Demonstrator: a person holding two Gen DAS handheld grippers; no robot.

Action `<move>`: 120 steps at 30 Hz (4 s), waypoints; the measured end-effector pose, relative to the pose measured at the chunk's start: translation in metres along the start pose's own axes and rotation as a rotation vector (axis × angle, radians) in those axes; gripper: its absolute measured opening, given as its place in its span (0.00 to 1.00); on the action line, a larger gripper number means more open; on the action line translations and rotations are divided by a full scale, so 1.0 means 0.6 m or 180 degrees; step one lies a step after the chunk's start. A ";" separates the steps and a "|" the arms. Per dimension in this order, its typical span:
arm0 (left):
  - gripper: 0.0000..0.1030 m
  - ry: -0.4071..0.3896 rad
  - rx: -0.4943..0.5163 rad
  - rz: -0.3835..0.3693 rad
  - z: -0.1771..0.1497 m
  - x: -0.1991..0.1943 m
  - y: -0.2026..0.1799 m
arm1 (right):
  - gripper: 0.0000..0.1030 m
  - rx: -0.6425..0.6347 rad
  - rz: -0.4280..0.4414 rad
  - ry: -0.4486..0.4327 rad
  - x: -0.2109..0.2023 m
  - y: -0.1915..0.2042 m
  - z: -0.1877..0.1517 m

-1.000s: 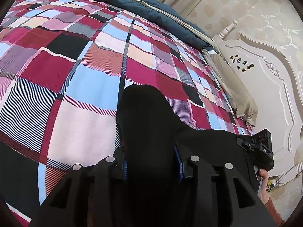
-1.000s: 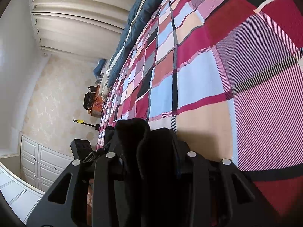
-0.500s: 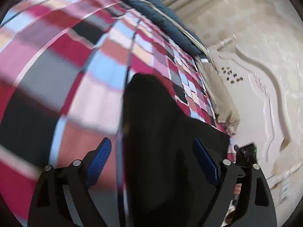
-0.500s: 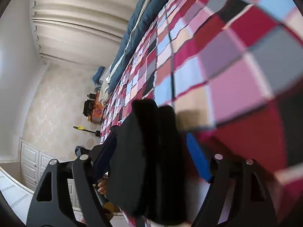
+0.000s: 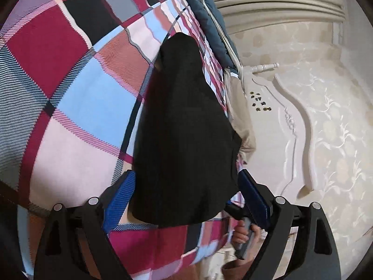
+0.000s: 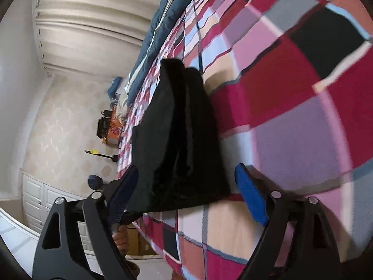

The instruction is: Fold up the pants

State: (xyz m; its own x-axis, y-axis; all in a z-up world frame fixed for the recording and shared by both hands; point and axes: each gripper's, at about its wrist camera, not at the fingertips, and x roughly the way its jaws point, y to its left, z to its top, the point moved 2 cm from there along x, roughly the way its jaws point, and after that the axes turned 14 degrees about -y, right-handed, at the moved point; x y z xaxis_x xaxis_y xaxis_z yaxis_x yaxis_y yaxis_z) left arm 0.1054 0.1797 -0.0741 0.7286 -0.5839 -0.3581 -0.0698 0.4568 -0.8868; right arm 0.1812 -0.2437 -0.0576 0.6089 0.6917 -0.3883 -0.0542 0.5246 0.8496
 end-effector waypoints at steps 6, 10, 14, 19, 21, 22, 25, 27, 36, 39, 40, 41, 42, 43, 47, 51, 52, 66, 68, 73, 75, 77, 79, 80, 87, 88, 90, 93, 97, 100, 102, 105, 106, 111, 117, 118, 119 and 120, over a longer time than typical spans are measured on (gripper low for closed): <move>0.87 -0.0075 0.0133 0.0105 -0.005 0.013 -0.013 | 0.86 -0.0170 -0.0100 0.0010 0.031 0.020 -0.013; 0.87 -0.0036 0.0158 0.0116 -0.010 0.017 -0.016 | 0.81 -0.0219 -0.0074 0.0089 0.039 0.029 -0.024; 0.69 0.0076 0.0298 0.0367 -0.025 0.024 -0.020 | 0.48 -0.0222 -0.0206 0.0201 0.045 0.021 -0.029; 0.52 0.0046 0.0201 0.0425 -0.022 0.024 -0.007 | 0.40 -0.0139 -0.0118 0.0165 0.036 0.023 -0.031; 0.47 0.0034 0.0201 0.0449 -0.023 0.022 -0.010 | 0.37 -0.0120 -0.0069 0.0148 0.029 0.026 -0.032; 0.45 0.0026 0.0202 0.0460 -0.023 0.019 -0.010 | 0.36 -0.0115 -0.0037 0.0139 0.024 0.029 -0.031; 0.39 -0.0030 0.0228 0.0470 -0.024 0.013 -0.024 | 0.34 -0.0051 0.0068 0.0134 0.012 0.037 -0.027; 0.38 -0.0058 0.0225 0.0453 -0.027 0.001 -0.024 | 0.33 -0.0007 0.0123 0.0144 0.003 0.039 -0.029; 0.38 -0.0040 0.0254 0.0457 -0.057 -0.034 -0.020 | 0.33 0.0074 0.0154 0.0201 -0.026 0.019 -0.064; 0.38 -0.0055 0.0360 0.0503 -0.069 -0.043 -0.023 | 0.33 0.0105 0.0162 0.0194 -0.035 0.013 -0.073; 0.38 -0.0062 0.0376 0.0508 -0.072 -0.044 -0.023 | 0.33 0.0113 0.0167 0.0192 -0.037 0.012 -0.075; 0.38 -0.0072 0.0391 0.0509 -0.075 -0.046 -0.022 | 0.33 0.0124 0.0174 0.0196 -0.037 0.011 -0.075; 0.38 -0.0080 0.0393 0.0510 -0.077 -0.048 -0.020 | 0.33 0.0133 0.0178 0.0197 -0.040 0.010 -0.077; 0.38 -0.0080 0.0389 0.0505 -0.074 -0.047 -0.018 | 0.33 0.0138 0.0176 0.0198 -0.039 0.007 -0.078; 0.39 -0.0081 0.0371 0.0483 -0.073 -0.042 -0.010 | 0.33 0.0174 0.0182 0.0195 -0.038 -0.003 -0.079; 0.41 -0.0084 0.0446 0.0500 -0.076 -0.042 -0.007 | 0.34 0.0224 0.0216 0.0203 -0.034 -0.008 -0.078; 0.42 -0.0083 0.0457 0.0503 -0.074 -0.042 -0.004 | 0.35 0.0227 0.0221 0.0205 -0.035 -0.009 -0.078; 0.81 -0.0037 0.0465 0.0254 -0.082 -0.037 -0.009 | 0.49 0.0522 0.0563 0.0097 -0.049 -0.035 -0.078; 0.84 -0.0021 0.0573 0.0313 -0.088 -0.031 -0.018 | 0.51 0.0525 0.0588 0.0077 -0.052 -0.039 -0.079; 0.85 -0.0038 0.0710 0.0436 -0.093 -0.023 -0.028 | 0.54 0.0616 0.0678 0.0019 -0.064 -0.043 -0.082; 0.85 -0.0037 0.0738 0.0495 -0.096 -0.024 -0.031 | 0.54 0.0636 0.0692 -0.0003 -0.066 -0.046 -0.083; 0.85 -0.0033 0.0809 0.0574 -0.103 -0.026 -0.033 | 0.54 0.0652 0.0698 -0.0031 -0.072 -0.049 -0.085; 0.85 -0.0043 0.0929 0.0670 -0.110 -0.027 -0.038 | 0.55 0.0677 0.0706 -0.0062 -0.077 -0.051 -0.087; 0.85 -0.0053 0.1008 0.0731 -0.116 -0.028 -0.040 | 0.55 0.0684 0.0709 -0.0072 -0.078 -0.051 -0.087; 0.85 -0.0190 0.1218 0.0964 -0.135 -0.022 -0.052 | 0.59 0.0701 0.0738 -0.0114 -0.101 -0.057 -0.097; 0.85 -0.0207 0.1216 0.0978 -0.137 -0.022 -0.052 | 0.59 0.0707 0.0744 -0.0119 -0.105 -0.059 -0.099; 0.85 -0.0246 0.1218 0.1016 -0.140 -0.023 -0.053 | 0.59 0.0719 0.0743 -0.0135 -0.113 -0.062 -0.104; 0.85 -0.0283 0.1265 0.1102 -0.145 -0.023 -0.062 | 0.61 0.0674 0.0685 -0.0143 -0.127 -0.061 -0.112; 0.85 -0.0348 0.1440 0.1284 -0.159 -0.024 -0.076 | 0.67 0.0444 0.0467 -0.0175 -0.133 -0.043 -0.121; 0.85 -0.0423 0.1532 0.1358 -0.169 -0.028 -0.084 | 0.71 0.0048 0.0120 -0.0172 -0.129 -0.019 -0.137; 0.85 -0.0483 0.1612 0.1411 -0.176 -0.030 -0.093 | 0.76 -0.0260 -0.0105 -0.0166 -0.123 -0.001 -0.151; 0.85 -0.0551 0.1727 0.1482 -0.187 -0.032 -0.101 | 0.81 -0.0640 -0.0368 -0.0198 -0.113 0.022 -0.170; 0.85 -0.0559 0.1759 0.1499 -0.192 -0.034 -0.102 | 0.83 -0.0727 -0.0440 -0.0228 -0.110 0.028 -0.177; 0.85 -0.0662 0.1979 0.1660 -0.208 -0.039 -0.116 | 0.85 -0.1035 -0.0712 -0.0312 -0.099 0.049 -0.196; 0.85 -0.0726 0.2099 0.1808 -0.219 -0.039 -0.115 | 0.87 -0.1612 -0.1239 -0.0492 -0.091 0.072 -0.213; 0.85 -0.0728 0.2111 0.1818 -0.222 -0.039 -0.114 | 0.87 -0.1685 -0.1302 -0.0519 -0.091 0.075 -0.216; 0.85 -0.0733 0.2122 0.1820 -0.224 -0.039 -0.114 | 0.88 -0.1752 -0.1355 -0.0550 -0.091 0.077 -0.218; 0.85 -0.0736 0.2126 0.1820 -0.225 -0.038 -0.113 | 0.88 -0.1801 -0.1411 -0.0576 -0.091 0.078 -0.220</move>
State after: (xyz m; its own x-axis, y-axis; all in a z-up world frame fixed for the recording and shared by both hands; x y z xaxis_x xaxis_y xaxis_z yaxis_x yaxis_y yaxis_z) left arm 0.0014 0.0716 -0.0453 0.8278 -0.0321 -0.5601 -0.1059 0.9715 -0.2122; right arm 0.0407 -0.1914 -0.0435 0.7866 0.2887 -0.5458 -0.1428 0.9451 0.2941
